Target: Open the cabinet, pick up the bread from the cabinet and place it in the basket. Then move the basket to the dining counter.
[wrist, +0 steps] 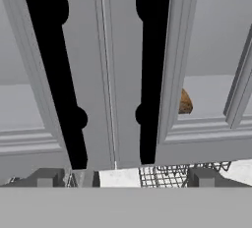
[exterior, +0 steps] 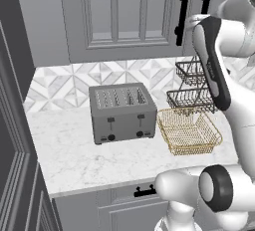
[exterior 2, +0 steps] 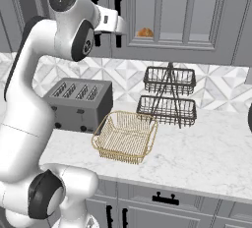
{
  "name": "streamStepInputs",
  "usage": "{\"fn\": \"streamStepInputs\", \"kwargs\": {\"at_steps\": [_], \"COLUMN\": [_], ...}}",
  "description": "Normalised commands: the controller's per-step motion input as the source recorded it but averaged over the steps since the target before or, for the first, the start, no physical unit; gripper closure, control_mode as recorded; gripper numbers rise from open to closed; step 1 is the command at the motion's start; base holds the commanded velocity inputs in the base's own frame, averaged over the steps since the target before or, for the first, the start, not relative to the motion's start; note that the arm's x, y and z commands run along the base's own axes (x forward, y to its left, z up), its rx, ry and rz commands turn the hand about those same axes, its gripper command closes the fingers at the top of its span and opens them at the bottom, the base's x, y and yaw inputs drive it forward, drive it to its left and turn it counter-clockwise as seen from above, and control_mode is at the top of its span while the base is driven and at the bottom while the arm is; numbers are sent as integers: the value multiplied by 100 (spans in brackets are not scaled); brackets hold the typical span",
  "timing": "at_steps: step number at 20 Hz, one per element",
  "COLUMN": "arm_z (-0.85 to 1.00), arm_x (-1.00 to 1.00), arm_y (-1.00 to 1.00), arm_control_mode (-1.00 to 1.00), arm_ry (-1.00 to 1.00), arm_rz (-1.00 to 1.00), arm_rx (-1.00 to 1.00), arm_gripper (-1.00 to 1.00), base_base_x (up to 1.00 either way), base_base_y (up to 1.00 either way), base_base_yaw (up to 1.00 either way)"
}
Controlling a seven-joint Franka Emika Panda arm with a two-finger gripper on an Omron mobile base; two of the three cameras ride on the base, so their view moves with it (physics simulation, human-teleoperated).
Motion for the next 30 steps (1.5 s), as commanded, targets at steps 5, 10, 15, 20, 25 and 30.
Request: {"fn": "streamStepInputs", "kwargs": {"at_steps": [5, 10, 15, 20, 25, 30], "arm_z": [29, 0, 0, 0, 0, 0], "arm_x": [10, 30, 29, 23, 56, 63], "arm_y": [-1, -36, -8, 0, 0, -3], "arm_control_mode": [-100, -100, -100, -100, -100, -100], "arm_ry": [0, 0, 0, 0, 0, 0], "arm_rz": [-4, -10, -1, 0, 0, 4], "arm_rx": [-5, 5, 1, 0, 0, 0], "arm_gripper": [-100, -100, -100, -100, -100, -100], "base_base_x": [0, 0, 0, 0, 0, 0], "base_base_y": [0, 0, 0, 0, 0, 0], "base_base_yaw": [0, 0, 0, 0, 0, 0]}}
